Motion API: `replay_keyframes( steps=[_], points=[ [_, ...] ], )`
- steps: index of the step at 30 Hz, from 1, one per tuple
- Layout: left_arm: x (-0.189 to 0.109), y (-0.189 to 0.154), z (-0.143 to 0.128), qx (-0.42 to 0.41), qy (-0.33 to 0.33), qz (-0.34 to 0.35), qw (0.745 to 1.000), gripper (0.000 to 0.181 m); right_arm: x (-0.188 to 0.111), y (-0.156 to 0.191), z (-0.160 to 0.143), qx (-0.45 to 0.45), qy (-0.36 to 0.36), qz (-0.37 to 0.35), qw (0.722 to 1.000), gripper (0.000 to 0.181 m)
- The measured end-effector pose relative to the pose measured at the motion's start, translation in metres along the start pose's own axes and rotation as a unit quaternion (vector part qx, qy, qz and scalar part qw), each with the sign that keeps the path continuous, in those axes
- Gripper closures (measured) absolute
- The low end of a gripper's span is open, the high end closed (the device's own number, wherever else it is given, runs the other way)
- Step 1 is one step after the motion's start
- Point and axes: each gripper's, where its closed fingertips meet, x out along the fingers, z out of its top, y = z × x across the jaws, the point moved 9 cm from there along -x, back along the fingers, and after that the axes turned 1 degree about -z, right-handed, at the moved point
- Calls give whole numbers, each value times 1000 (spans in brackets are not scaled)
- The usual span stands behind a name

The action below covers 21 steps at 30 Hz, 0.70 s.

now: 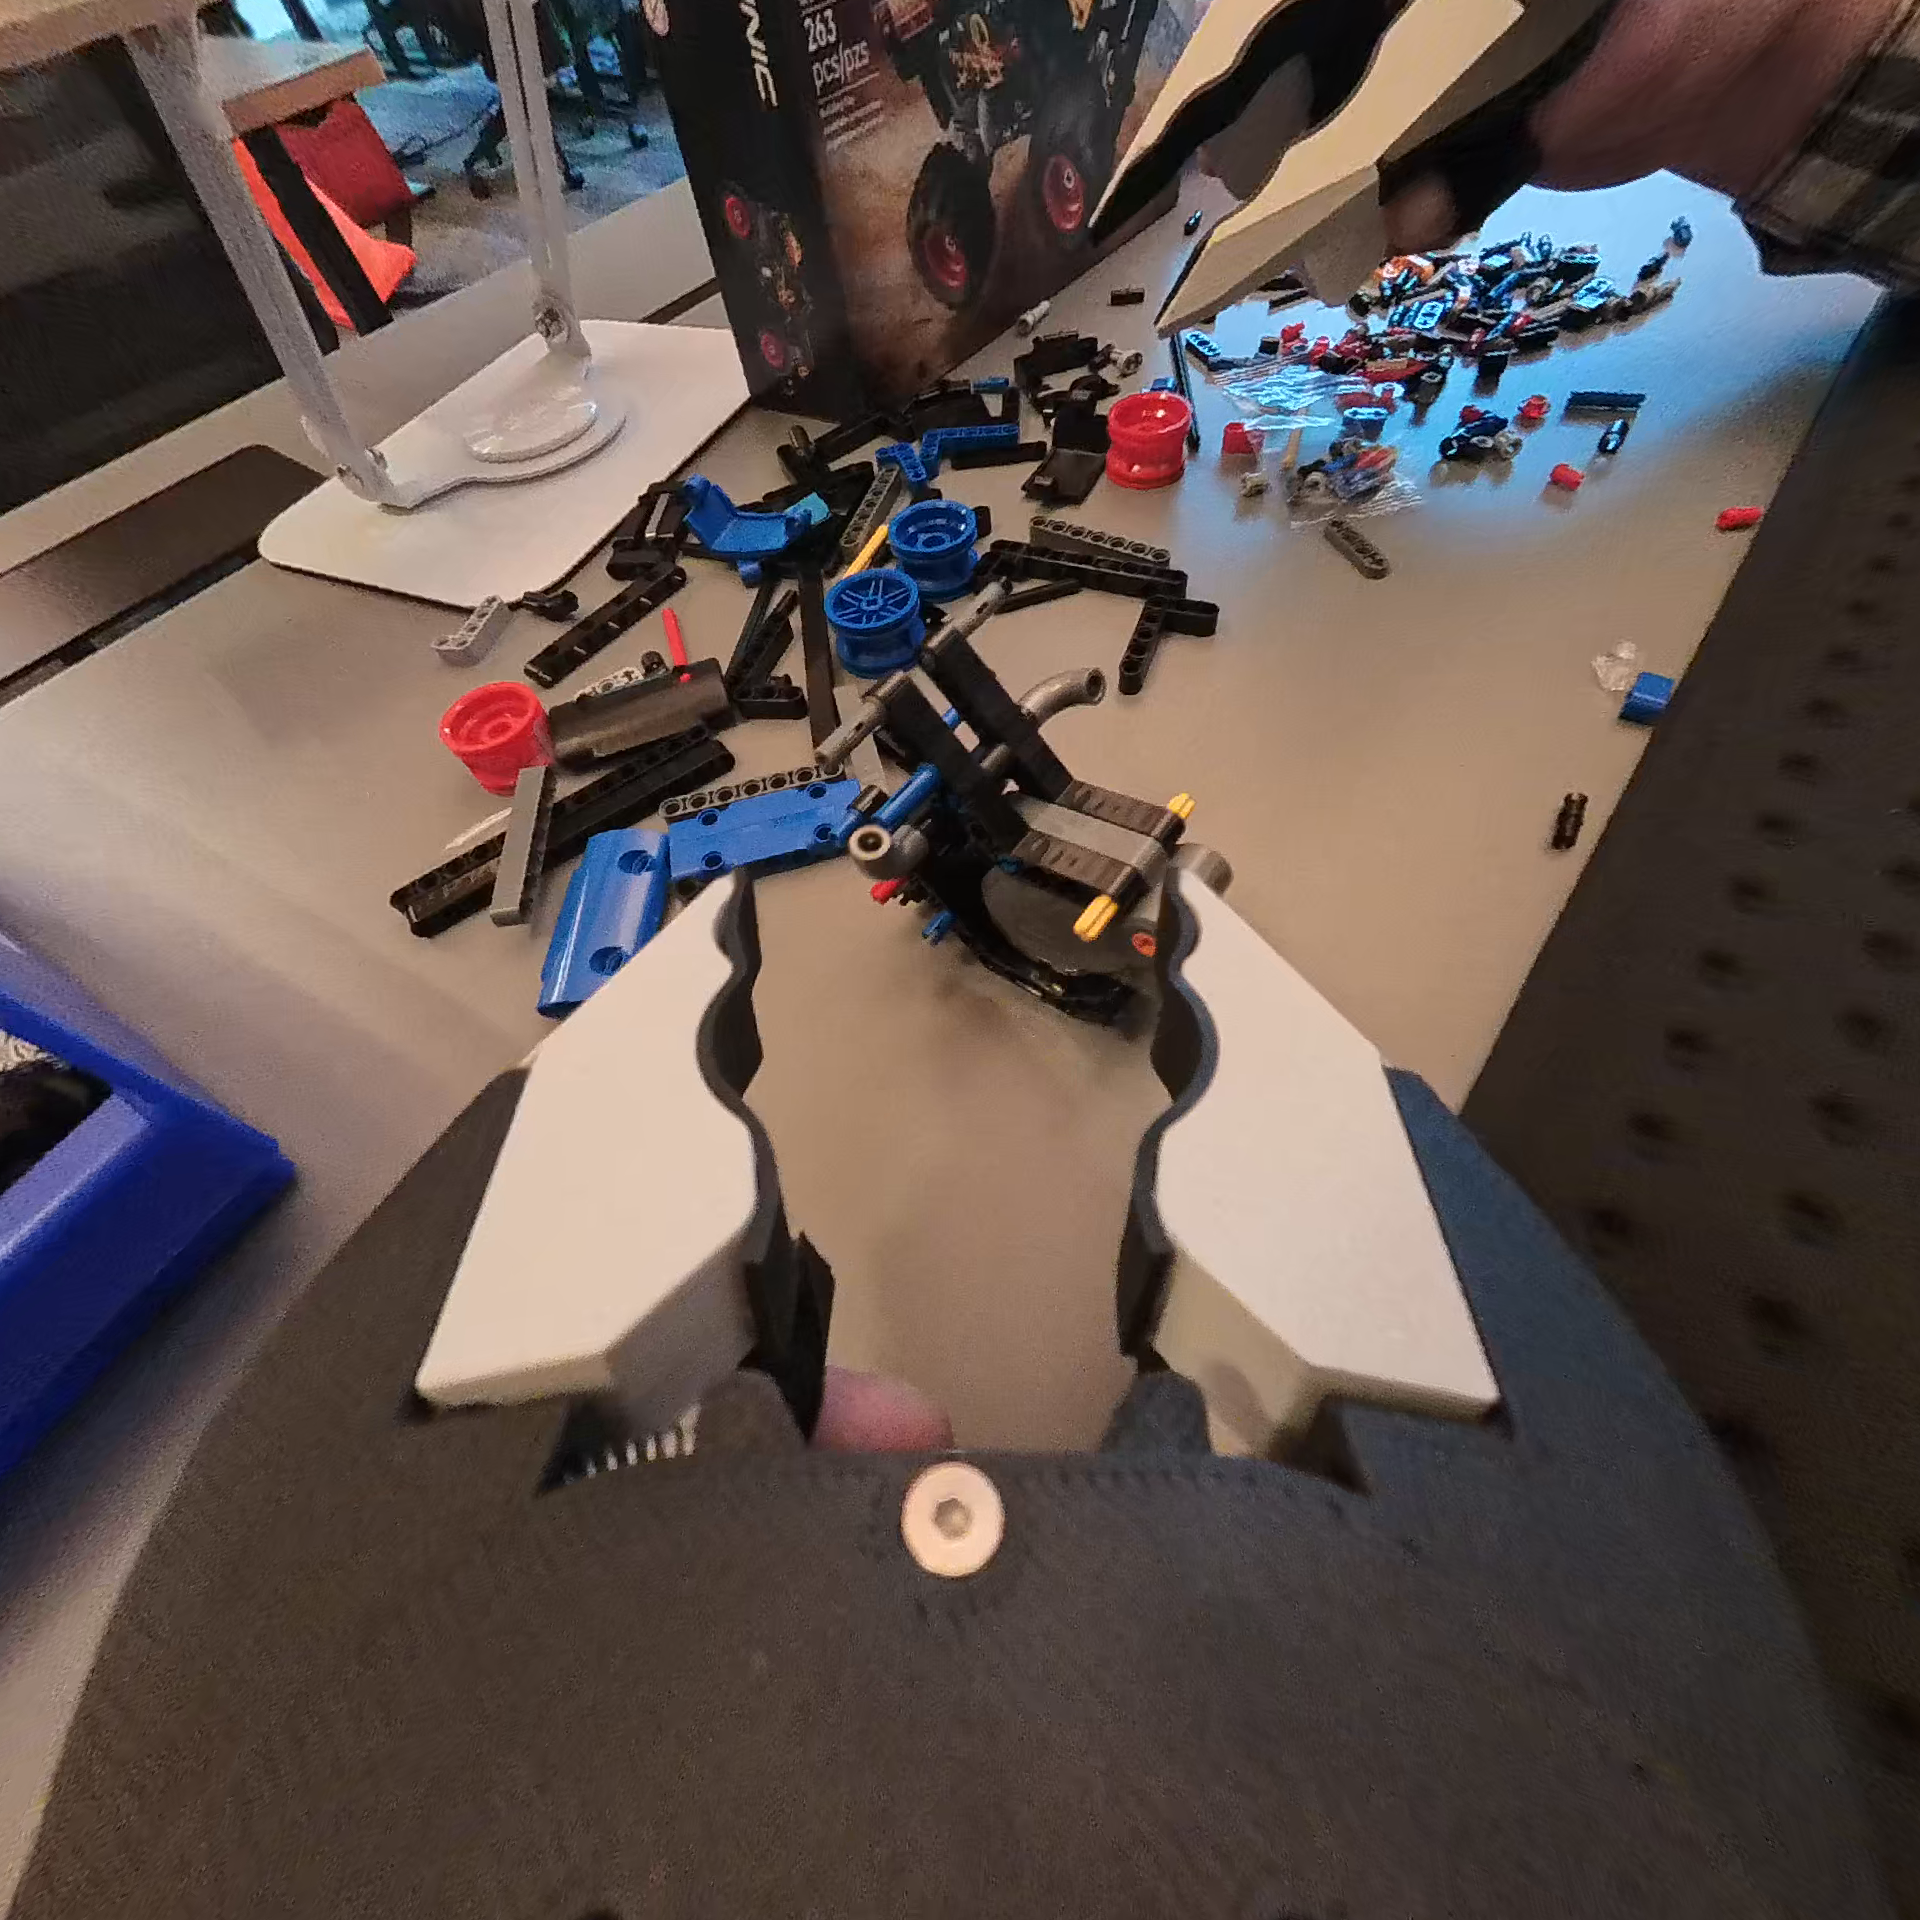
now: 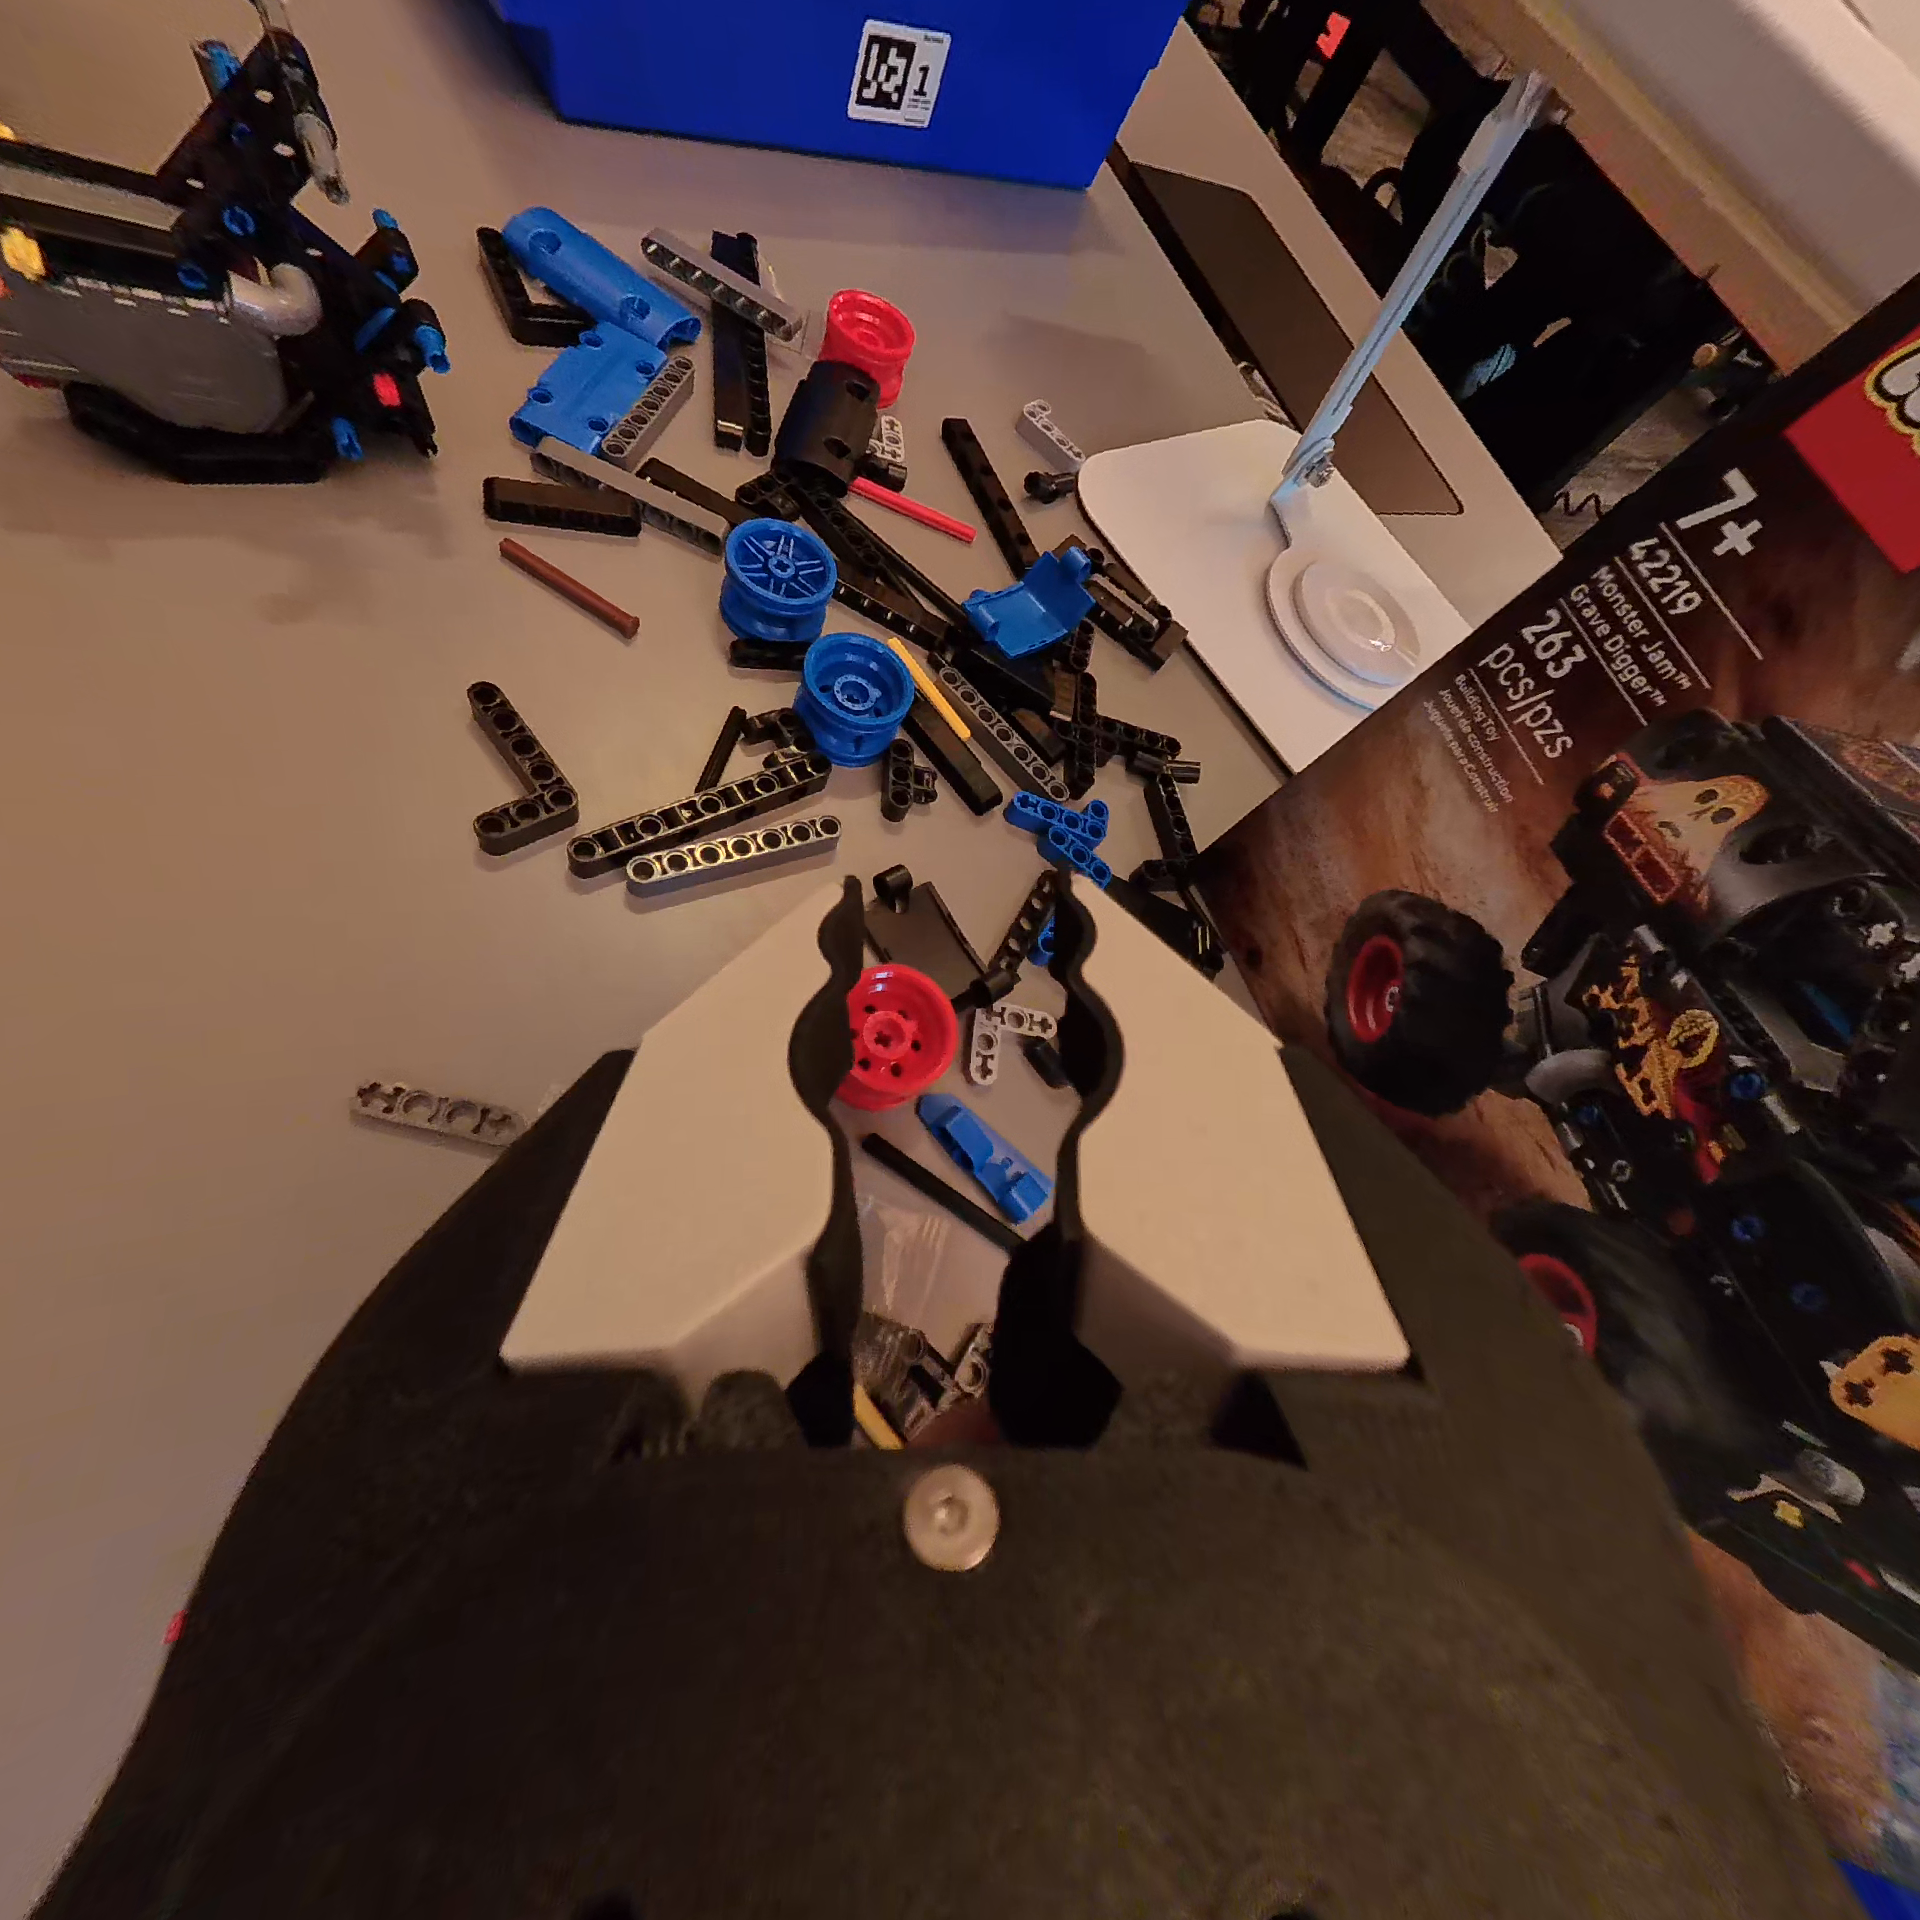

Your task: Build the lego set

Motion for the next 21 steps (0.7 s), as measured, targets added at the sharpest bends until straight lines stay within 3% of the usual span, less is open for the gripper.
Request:
replay_keyframes(
  steps=[21],
  points=[
    [4,5,-2,-4,-24,34,999,111,8,2,-10,-5,15,5,1000,145]
  ],
)
